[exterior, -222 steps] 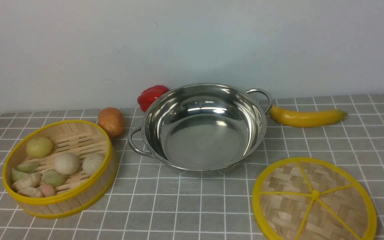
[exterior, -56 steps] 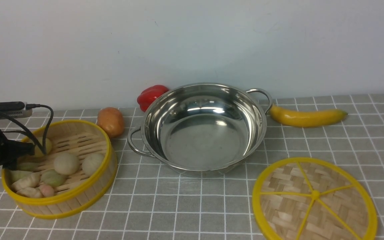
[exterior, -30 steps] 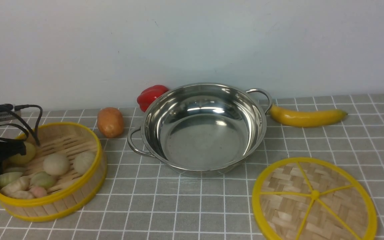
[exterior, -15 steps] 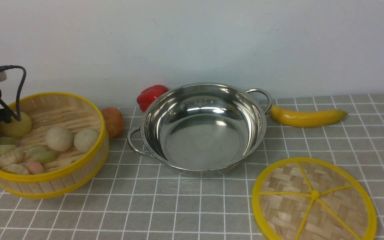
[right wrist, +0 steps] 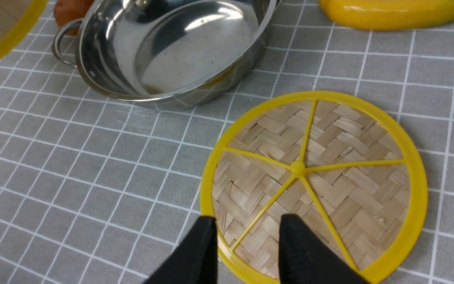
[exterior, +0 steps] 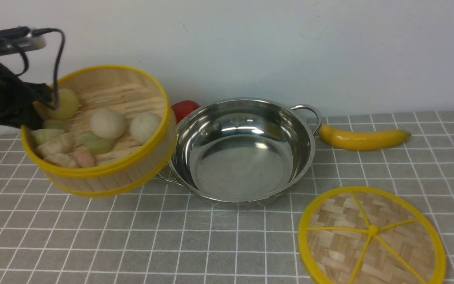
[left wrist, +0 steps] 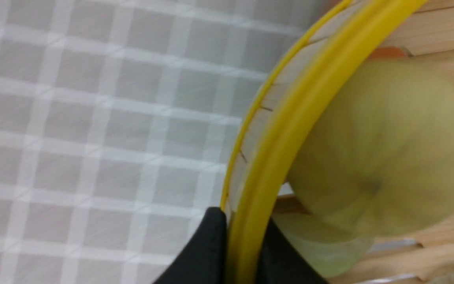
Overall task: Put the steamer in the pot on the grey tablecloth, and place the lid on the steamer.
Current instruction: 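Place the bamboo steamer basket with dumplings into the steel pot with the left gripper, then move the gripper down to the bamboo steamer lid and grasp its center knob, then place the bamboo steamer lid onto the steamer basket in the pot with the right gripper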
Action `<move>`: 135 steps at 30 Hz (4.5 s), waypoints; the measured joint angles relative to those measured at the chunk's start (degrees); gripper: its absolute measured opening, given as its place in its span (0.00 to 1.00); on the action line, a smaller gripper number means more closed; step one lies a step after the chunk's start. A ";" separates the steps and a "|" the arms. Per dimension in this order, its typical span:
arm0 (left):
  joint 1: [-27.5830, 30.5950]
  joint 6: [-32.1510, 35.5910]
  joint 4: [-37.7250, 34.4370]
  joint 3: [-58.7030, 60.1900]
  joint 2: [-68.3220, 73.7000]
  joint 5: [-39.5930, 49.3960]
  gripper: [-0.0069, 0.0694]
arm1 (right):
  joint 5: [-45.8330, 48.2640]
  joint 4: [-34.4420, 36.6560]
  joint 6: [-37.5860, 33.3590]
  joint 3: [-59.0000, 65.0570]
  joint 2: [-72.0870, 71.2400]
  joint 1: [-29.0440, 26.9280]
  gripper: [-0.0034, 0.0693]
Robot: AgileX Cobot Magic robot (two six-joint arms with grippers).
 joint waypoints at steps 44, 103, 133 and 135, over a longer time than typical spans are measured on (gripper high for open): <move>-22.95 -8.85 2.34 -21.66 29.91 -5.70 0.19 | 4.51 0.57 0.18 0.00 0.00 0.00 0.38; -31.96 -1.51 0.78 43.49 -64.24 -26.24 0.06 | 0.87 -22.36 14.08 -24.09 53.49 14.91 0.38; -31.96 -1.91 -2.36 51.39 -72.92 -27.74 0.06 | 13.89 -23.34 13.67 -27.76 60.41 14.96 0.24; -31.96 -1.91 -2.36 51.39 -72.92 -27.74 0.06 | 15.96 -23.34 13.67 -30.83 58.20 14.96 0.24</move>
